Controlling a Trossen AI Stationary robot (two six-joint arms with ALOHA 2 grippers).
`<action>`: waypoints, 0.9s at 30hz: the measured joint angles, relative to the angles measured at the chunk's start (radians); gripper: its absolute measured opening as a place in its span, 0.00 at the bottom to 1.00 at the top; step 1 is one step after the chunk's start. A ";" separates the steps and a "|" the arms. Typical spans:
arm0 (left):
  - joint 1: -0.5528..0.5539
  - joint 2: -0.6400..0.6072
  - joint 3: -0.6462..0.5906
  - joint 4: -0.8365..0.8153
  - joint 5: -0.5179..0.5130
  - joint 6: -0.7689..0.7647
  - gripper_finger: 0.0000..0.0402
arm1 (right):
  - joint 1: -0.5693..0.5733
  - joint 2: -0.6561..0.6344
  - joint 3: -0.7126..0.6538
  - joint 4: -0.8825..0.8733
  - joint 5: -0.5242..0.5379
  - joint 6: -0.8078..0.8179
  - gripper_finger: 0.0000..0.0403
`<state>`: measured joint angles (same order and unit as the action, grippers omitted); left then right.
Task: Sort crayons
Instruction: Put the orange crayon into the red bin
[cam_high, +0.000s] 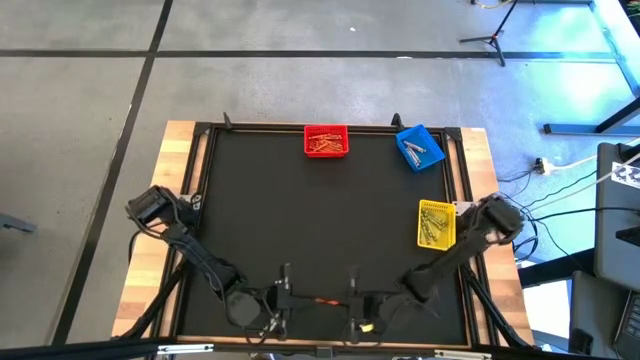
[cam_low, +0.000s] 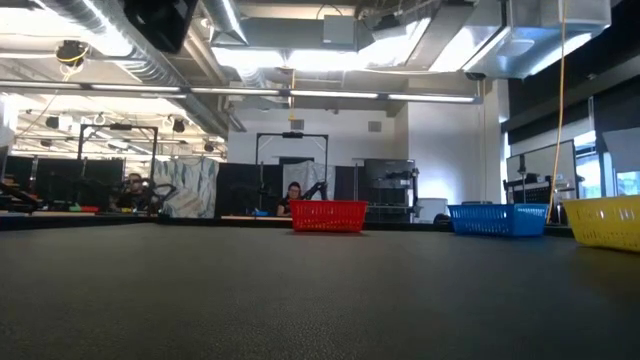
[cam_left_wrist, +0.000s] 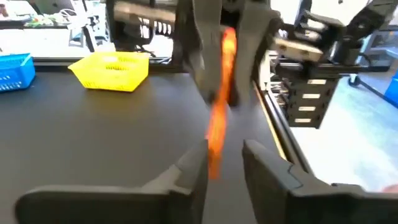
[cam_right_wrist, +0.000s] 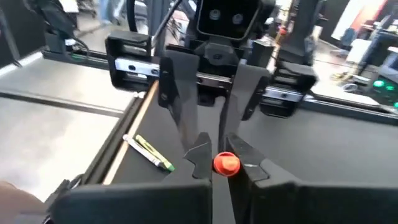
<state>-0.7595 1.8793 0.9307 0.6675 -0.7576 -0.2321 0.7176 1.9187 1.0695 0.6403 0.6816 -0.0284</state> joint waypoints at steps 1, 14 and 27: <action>-0.003 -0.008 0.000 -0.004 0.001 0.000 0.24 | 0.013 -0.025 0.000 -0.044 0.030 -0.002 0.03; -0.038 -0.076 0.001 -0.099 -0.195 0.082 0.29 | 0.037 -0.364 0.000 -0.802 0.268 0.353 0.04; 0.027 -0.203 0.001 -0.608 -0.284 -0.197 0.29 | -0.400 -0.387 -0.037 -1.013 0.147 0.383 0.05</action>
<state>-0.7322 1.6760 0.9314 0.0599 -1.0419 -0.4289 0.3175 1.5318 1.0322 -0.3731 0.8289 0.3547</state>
